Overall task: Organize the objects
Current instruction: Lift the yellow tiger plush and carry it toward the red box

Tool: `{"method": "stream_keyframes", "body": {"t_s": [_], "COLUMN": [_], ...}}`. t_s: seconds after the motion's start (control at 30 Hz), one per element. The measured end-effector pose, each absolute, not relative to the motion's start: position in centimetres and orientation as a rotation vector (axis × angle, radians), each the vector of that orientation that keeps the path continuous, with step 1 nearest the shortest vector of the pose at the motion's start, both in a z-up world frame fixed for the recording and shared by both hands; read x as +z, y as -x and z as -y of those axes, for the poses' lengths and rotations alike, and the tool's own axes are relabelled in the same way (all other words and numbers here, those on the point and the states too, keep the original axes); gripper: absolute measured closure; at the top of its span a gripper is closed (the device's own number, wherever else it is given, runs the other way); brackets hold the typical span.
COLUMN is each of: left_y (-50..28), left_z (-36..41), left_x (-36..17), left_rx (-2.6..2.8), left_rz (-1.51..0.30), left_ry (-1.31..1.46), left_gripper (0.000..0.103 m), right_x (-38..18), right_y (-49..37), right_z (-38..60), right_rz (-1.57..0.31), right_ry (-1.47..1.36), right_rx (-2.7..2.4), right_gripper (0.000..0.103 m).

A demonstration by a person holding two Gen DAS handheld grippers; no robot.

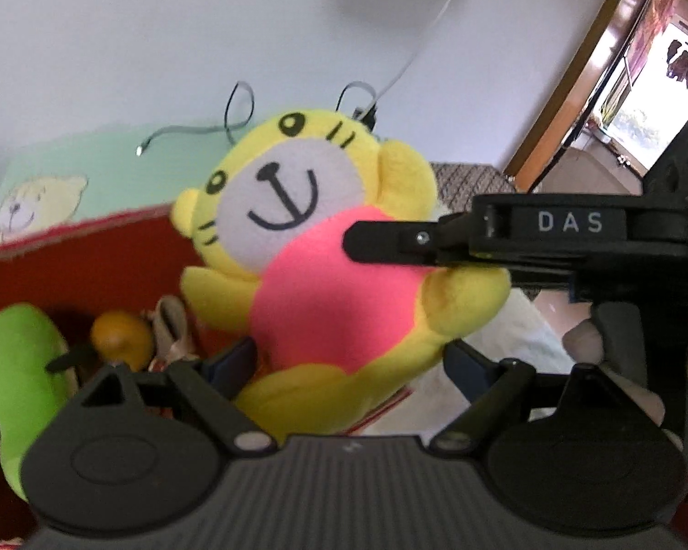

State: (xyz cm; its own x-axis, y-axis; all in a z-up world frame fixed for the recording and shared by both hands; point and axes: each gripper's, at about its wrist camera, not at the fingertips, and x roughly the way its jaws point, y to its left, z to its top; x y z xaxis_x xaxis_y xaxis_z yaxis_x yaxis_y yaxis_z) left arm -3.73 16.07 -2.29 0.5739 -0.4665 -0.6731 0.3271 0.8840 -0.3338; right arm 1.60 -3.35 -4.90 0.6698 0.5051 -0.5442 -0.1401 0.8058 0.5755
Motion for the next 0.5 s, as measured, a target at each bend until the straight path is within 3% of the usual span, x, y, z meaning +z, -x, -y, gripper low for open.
{"method": "stream_keyframes", "body": {"t_s": [0.5], "left_y": [3.1], "left_z": [-18.7], "left_x": [-5.9], "left_rx": [-0.492], "left_rz": [-0.914], "left_ry": [0.085], "left_gripper": [0.016], "right_x": [-6.3], "right_y": [-3.3], "right_z": [-4.0], "right_rz": [-0.885], "right_ry": [-0.138], "right_rx": [0.18], "right_gripper": [0.068]}}
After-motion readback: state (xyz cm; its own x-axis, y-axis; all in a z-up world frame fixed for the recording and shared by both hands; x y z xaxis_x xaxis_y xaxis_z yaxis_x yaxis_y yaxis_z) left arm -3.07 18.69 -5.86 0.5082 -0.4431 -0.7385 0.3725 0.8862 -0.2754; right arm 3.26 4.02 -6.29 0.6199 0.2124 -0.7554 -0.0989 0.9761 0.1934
